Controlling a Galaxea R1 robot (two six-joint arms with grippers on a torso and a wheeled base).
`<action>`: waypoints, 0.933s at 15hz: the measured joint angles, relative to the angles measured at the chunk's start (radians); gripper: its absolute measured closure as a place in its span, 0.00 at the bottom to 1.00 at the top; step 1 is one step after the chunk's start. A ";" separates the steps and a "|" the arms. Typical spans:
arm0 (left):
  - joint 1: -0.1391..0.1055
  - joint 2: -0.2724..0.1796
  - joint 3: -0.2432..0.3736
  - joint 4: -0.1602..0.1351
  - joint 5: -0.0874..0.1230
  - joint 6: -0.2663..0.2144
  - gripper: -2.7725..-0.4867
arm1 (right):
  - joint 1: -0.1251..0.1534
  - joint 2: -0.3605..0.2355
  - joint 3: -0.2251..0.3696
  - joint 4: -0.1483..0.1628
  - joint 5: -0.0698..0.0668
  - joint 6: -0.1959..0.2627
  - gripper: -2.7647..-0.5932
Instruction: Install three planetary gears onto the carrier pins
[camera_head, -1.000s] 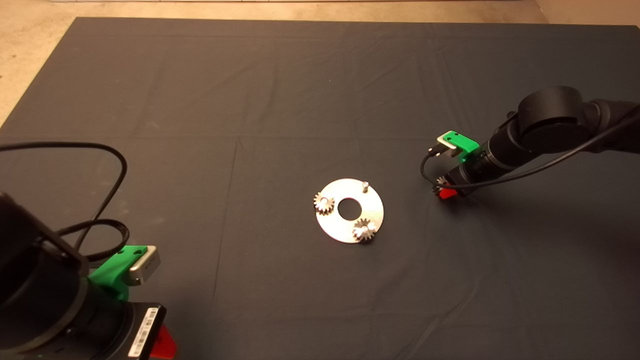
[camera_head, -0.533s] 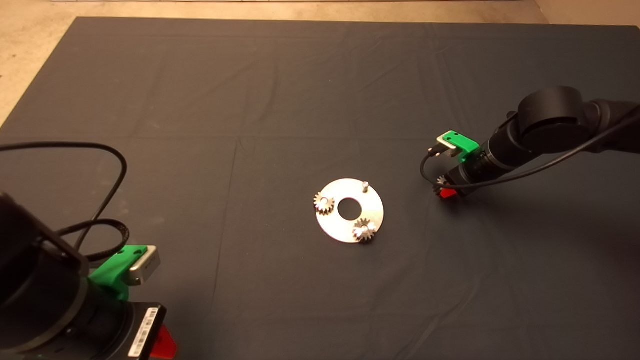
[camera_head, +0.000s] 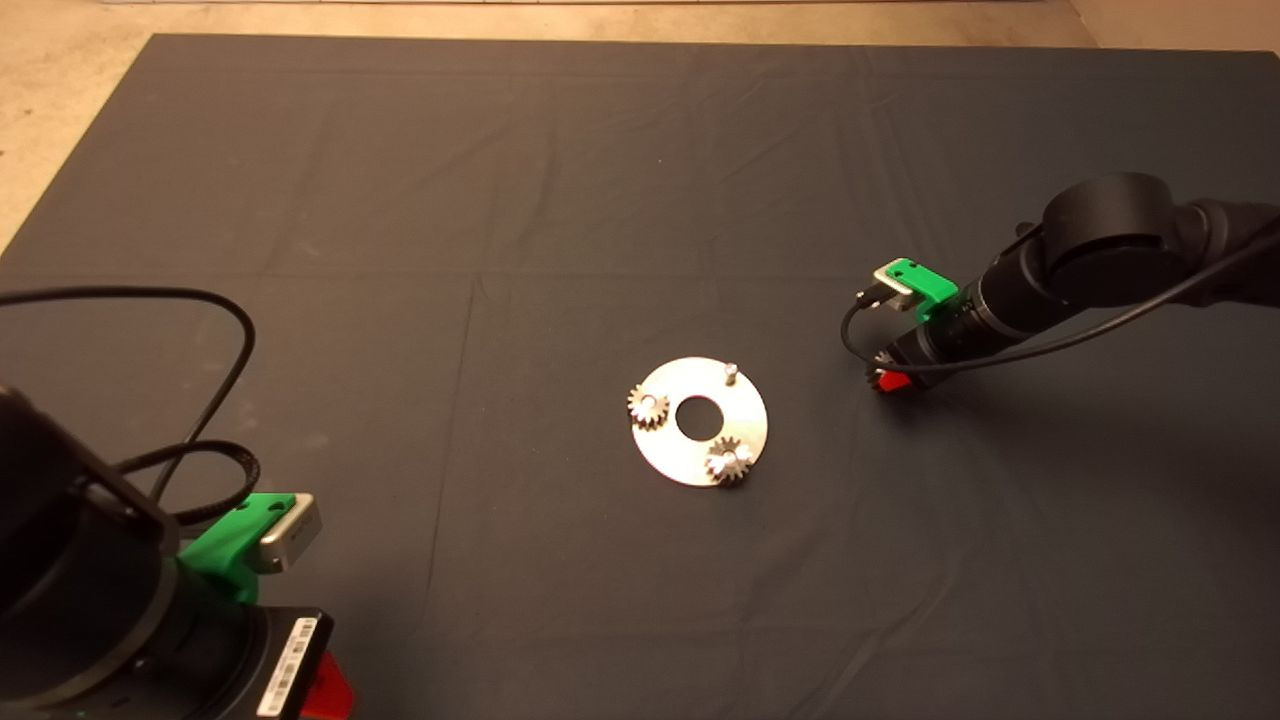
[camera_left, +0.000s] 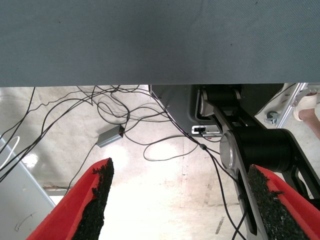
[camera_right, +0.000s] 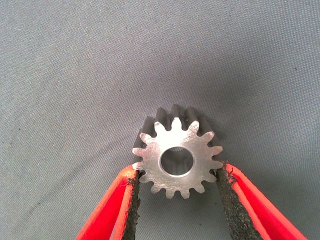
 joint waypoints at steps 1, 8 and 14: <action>0.002 0.000 0.000 0.000 0.000 0.000 0.39 | 0.000 -0.001 0.000 0.000 0.000 0.000 0.77; 0.011 0.000 0.000 0.000 0.000 0.000 0.39 | -0.022 -0.001 0.000 -0.001 -0.001 0.000 0.77; 0.011 0.000 0.000 0.000 0.000 0.000 0.39 | -0.021 -0.001 0.000 -0.002 -0.002 -0.001 0.87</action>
